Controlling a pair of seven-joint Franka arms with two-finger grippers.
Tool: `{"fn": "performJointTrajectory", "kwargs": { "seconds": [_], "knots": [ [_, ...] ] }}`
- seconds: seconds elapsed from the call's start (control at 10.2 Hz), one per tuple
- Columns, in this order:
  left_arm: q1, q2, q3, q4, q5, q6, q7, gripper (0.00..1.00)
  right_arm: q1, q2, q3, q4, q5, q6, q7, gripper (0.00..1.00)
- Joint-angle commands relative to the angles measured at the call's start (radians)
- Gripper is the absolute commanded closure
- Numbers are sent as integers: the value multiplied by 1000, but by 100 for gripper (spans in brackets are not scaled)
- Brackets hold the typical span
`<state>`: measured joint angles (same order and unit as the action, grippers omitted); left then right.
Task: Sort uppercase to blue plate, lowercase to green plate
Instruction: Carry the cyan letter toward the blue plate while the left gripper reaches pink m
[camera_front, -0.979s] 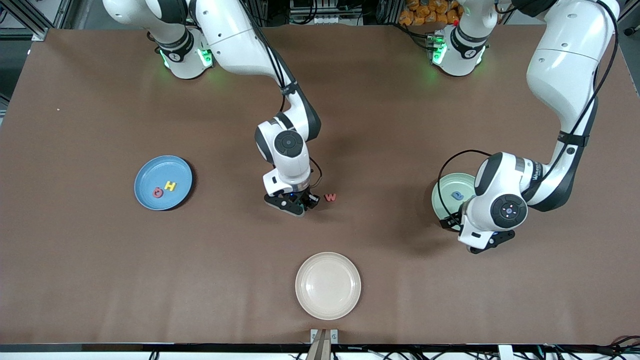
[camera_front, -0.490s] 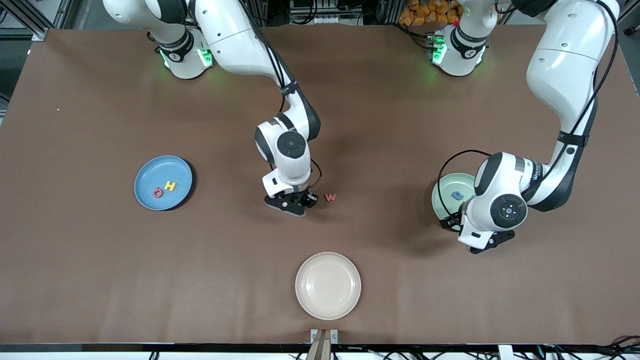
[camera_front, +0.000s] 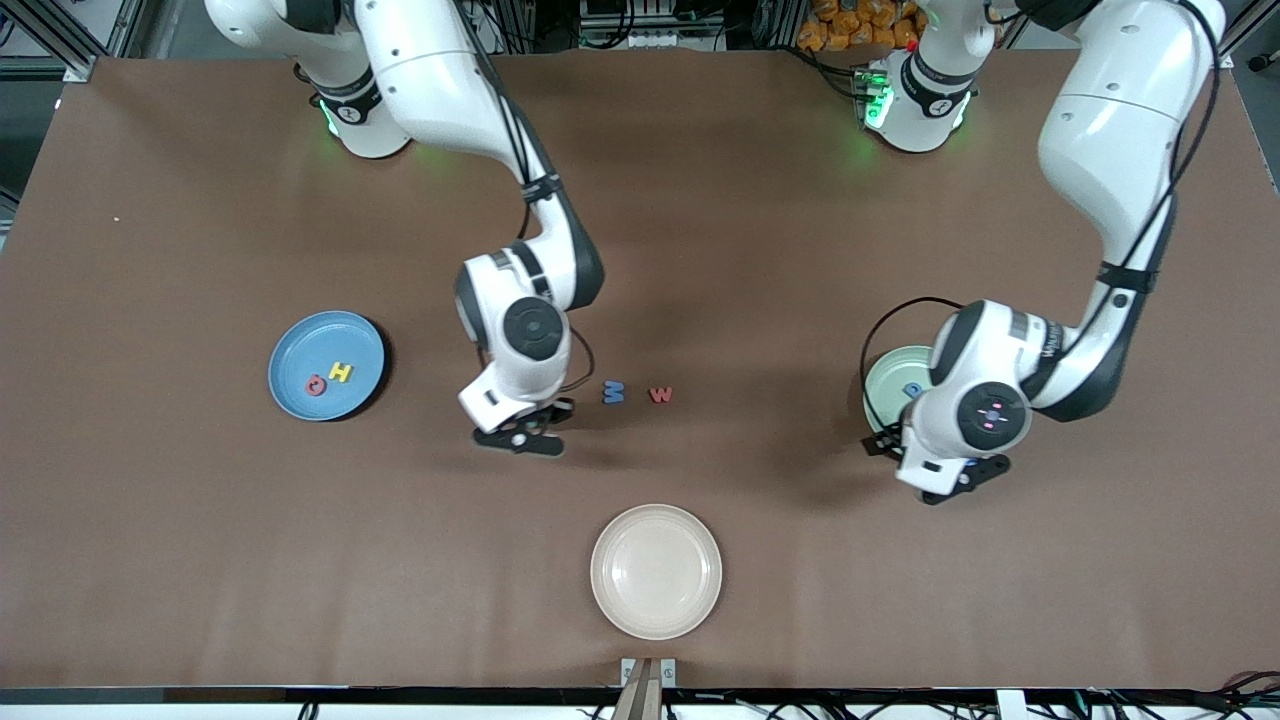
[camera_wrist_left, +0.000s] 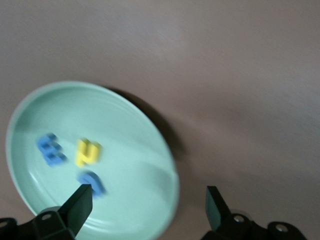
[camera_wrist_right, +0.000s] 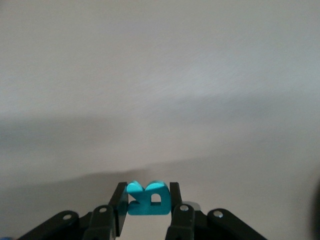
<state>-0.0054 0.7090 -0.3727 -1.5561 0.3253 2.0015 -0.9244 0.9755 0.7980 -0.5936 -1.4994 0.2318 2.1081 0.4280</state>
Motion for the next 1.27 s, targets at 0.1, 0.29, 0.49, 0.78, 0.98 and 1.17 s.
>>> {"fn": "performJointTrajectory", "kwargs": {
  "seconds": [0.1, 0.29, 0.49, 0.78, 0.98, 1.17],
  "knots": [
    [-180, -3, 8, 31, -35, 35, -225, 0, -11, -305, -92, -372, -12, 99, -352, 72],
    [-284, 6, 8, 34, -37, 91, -299, 0, -11, -481, -174, -662, -12, 286, -565, 71],
    [-378, 27, 9, 34, -35, 161, -300, 0, -11, -551, -257, -828, -14, 431, -723, 70],
    [-420, 46, 9, 34, -32, 214, -140, 0, -26, -548, -262, -947, -12, 636, -767, 70],
    [-447, 61, 12, 34, -31, 227, -94, 0, -38, -546, -261, -961, -6, 651, -781, 70],
    [-458, 105, 15, 56, -29, 319, -82, 0, -37, -550, -261, -984, -5, 684, -781, 69]
  ]
}}
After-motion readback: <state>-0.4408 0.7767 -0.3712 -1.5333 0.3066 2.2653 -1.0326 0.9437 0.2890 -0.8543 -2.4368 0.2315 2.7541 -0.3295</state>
